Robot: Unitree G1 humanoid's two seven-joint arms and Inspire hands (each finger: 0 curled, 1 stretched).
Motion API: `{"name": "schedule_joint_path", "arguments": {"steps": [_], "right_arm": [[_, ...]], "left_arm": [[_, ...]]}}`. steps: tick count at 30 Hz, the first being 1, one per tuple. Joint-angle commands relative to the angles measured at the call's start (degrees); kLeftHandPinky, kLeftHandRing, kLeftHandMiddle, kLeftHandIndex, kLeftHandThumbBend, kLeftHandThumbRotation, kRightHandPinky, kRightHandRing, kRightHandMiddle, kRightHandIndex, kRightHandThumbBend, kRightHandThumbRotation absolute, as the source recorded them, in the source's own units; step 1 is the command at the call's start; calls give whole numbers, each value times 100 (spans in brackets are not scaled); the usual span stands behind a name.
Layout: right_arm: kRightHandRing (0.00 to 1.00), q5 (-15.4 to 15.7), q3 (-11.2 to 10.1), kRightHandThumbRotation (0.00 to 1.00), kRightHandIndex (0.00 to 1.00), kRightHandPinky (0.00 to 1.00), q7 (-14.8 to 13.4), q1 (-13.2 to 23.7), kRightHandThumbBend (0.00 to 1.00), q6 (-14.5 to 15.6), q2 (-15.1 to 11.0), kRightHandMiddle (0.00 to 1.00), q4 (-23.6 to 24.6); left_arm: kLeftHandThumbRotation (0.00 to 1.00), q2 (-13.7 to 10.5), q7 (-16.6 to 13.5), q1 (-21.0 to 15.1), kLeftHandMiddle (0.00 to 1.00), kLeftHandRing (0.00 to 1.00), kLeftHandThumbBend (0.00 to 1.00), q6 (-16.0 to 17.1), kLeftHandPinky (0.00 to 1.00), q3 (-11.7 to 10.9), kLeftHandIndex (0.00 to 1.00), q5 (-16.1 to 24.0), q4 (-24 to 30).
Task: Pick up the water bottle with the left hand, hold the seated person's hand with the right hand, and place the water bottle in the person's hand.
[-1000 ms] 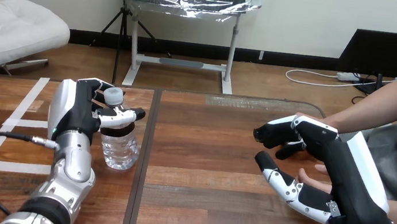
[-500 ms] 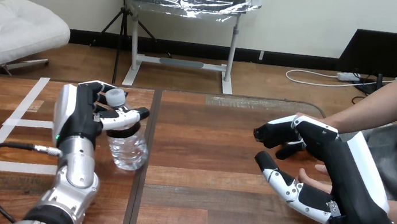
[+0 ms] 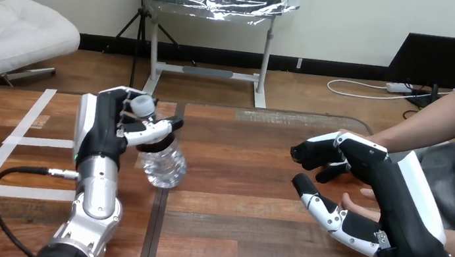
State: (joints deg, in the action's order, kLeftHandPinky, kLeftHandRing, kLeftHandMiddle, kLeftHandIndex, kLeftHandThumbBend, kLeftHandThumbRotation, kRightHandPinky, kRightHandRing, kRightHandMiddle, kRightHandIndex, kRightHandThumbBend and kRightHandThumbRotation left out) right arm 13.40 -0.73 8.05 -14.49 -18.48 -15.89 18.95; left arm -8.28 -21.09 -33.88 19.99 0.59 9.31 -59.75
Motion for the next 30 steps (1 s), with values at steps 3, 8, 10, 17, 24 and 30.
{"name": "schedule_joint_path", "arguments": {"steps": [3, 8, 10, 17, 24, 30], "right_arm": [[60, -79, -11, 0, 59, 50, -3, 294, 41, -53, -4, 62, 169], [60, -87, -10, 0, 60, 50, 11, 292, 41, 13, 0, 62, 195], [60, -81, -16, 0, 60, 50, 7, 295, 42, 2, -6, 63, 187], [61, -91, -23, 0, 61, 50, -52, 339, 44, -117, 20, 64, 90], [65, 74, -67, 0, 63, 54, -149, 369, 47, -160, 5, 67, 67], [68, 406, -152, 0, 66, 58, -226, 379, 52, -29, -81, 72, 184]], "left_arm": [[0, -50, 115, -61, 46, 42, 67, 316, 38, -43, 50, -13, 1050], [0, -19, 253, 68, 46, 42, 67, 338, 38, -58, 50, -55, 1357], [0, 3, 310, 139, 46, 42, 67, 311, 38, -58, 50, -74, 1537], [0, 48, 391, 343, 46, 42, 69, 172, 38, -21, 49, -24, 2053], [0, 76, 492, 550, 46, 42, 69, 169, 38, 44, 49, 28, 2502], [0, 88, 554, 709, 45, 42, 68, 108, 38, 97, 49, 99, 2828]]}}
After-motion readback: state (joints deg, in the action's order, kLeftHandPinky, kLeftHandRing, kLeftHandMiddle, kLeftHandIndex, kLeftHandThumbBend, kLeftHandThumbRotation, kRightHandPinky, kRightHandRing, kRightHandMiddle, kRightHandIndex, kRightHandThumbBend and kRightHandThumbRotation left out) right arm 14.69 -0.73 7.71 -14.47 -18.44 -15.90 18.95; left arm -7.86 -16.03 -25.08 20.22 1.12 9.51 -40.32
